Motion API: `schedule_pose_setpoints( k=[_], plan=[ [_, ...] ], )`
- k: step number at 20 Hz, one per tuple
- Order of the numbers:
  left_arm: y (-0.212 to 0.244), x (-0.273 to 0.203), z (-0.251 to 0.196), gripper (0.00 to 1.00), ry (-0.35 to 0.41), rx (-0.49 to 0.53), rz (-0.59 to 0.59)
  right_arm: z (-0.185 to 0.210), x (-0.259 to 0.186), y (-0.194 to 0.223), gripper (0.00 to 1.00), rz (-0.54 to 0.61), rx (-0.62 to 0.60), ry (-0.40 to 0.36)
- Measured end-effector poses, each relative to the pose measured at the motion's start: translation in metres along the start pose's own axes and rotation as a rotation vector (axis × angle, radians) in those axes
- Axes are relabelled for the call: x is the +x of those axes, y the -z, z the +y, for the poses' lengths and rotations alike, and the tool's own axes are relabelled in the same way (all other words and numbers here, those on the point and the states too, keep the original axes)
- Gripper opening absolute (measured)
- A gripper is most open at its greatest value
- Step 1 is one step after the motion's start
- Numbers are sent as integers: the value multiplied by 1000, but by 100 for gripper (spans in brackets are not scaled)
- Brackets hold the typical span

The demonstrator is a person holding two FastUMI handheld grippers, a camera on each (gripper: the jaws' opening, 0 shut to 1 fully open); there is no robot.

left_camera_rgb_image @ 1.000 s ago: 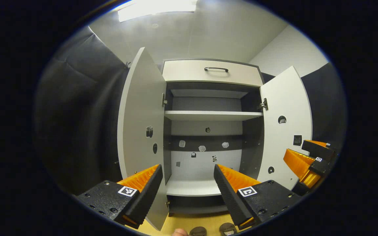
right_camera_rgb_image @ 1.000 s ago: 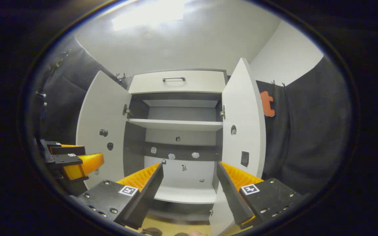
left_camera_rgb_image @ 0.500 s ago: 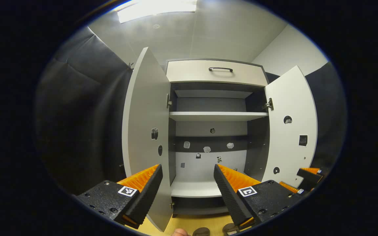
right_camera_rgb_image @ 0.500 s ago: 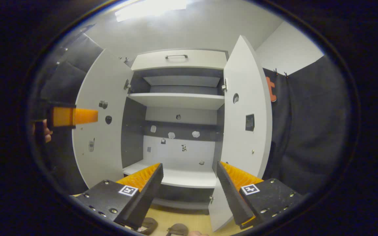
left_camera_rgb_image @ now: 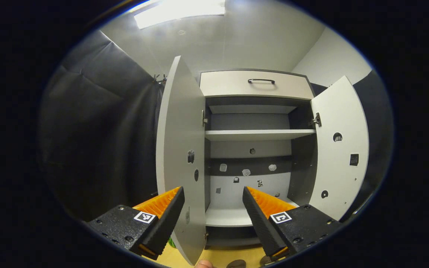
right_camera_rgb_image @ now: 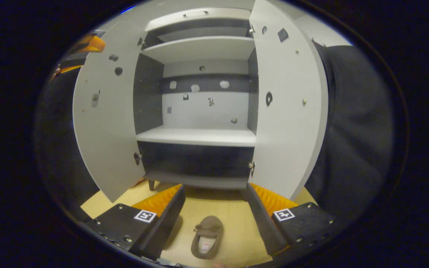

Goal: Grab one shoe with the right hand and put it into the shoe cabinet, grab the other shoe with the left hand and put it into the shoe cabinet; then close the right door with the right hand and the left door with the left hand.

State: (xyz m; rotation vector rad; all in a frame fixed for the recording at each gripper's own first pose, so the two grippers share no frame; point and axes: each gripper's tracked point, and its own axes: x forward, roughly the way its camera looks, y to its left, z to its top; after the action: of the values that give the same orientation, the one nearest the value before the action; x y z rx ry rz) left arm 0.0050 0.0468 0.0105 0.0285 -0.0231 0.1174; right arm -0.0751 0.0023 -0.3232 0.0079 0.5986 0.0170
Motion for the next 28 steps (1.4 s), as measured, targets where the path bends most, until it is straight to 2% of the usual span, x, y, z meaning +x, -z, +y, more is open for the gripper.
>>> schedule_pose_setpoints(
  k=[1,2,5,6,10,12,13,15,16,19,20,21,24,25,26,28],
  plan=[
    [1,0,4,96,-9,0,2,2,5,24,99,52,-5,-7],
    [2,0,8,92,-19,-1,4,6,8,47,98,102,-11,-21],
    [1,-2,19,92,-47,-6,-1,22,15,105,99,241,-23,-71],
    [1,-3,22,96,-55,-3,-2,26,15,121,99,279,-22,-90],
    [2,-6,33,96,-73,4,1,46,18,172,99,430,29,-148],
    [2,-10,37,96,-80,-2,2,53,23,193,94,489,56,-158],
    [2,-12,40,93,-85,-1,1,56,27,199,94,513,67,-166],
    [0,-16,46,96,-99,7,0,61,36,213,81,554,91,-167],
    [0,-18,48,96,-104,9,0,62,38,217,78,566,100,-167],
    [-2,-25,52,93,-101,-22,0,63,55,229,78,585,94,-154],
    [-3,-27,56,93,-110,-25,-1,64,61,233,70,586,82,-147],
    [-4,-29,61,96,-122,-20,-2,62,69,236,78,580,60,-137],
    [-5,-35,72,96,-152,4,6,59,91,241,78,566,7,-104],
    [-6,-37,75,92,-162,11,8,55,98,243,78,570,-4,-79],
    [-6,-38,78,93,-170,17,8,56,103,246,70,571,8,-65],
    [-4,-41,84,92,-189,35,16,59,116,252,71,583,31,-46]
  ],
)
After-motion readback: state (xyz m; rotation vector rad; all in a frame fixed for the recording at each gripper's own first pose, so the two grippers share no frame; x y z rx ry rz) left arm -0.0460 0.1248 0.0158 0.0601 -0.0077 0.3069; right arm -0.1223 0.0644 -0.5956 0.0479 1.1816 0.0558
